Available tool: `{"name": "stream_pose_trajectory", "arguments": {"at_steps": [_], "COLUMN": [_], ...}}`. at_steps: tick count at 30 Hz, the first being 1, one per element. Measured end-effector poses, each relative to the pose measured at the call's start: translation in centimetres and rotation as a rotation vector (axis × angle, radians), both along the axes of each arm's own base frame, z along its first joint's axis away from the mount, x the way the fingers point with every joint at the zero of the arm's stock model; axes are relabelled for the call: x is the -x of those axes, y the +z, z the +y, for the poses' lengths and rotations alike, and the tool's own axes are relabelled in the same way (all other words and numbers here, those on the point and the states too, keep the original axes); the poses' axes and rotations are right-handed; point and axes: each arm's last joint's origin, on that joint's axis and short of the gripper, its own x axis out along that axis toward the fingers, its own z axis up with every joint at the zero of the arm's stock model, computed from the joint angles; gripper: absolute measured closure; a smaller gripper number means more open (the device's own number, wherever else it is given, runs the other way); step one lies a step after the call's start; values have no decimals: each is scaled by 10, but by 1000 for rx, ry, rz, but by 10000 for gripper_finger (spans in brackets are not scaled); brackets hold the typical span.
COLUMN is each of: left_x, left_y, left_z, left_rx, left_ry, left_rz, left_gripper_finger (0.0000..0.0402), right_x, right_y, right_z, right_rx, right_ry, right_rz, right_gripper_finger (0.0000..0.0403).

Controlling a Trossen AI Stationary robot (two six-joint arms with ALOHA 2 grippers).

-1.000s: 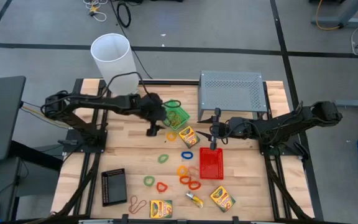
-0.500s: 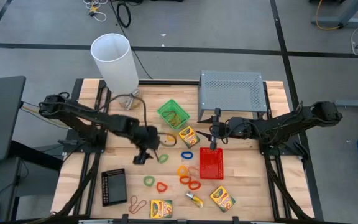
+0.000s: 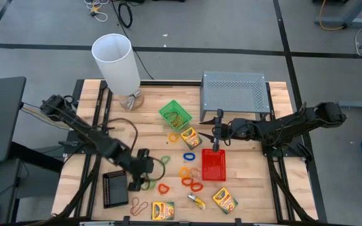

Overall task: Pick & Place Office Desk Supplies
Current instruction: Put the red rubber band into the green bin

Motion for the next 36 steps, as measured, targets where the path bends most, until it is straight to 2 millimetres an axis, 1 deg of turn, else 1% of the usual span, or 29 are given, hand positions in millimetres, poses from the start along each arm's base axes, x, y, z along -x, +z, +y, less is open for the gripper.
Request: {"name": "stream_pose_trajectory", "arguments": {"at_steps": [3,9,15,24,30,36], "left_x": [8,21,22,18,19,21], "left_y": [-6,-25,-45,-81,-95,-102], "left_z": [-18,-52,-76,-92,-95,-99], "left_rx": [14,37,83,97,92,67], "left_ry": [31,47,41,47,88,138], "left_rz": [4,23,15,76,99,85], "left_gripper_finger": [164,164,164,164,164,164], "right_x": [0,0,0,1,0,1], "right_y": [0,0,0,0,0,0], "right_z": [0,0,-1,-2,-2,-2], "right_rx": [0,4,15,18,18,24], "right_ry": [0,-13,-47,-58,-59,-58], "right_rz": [0,1,3,3,2,4], "right_gripper_finger": [197,197,197,197,197,197]}}
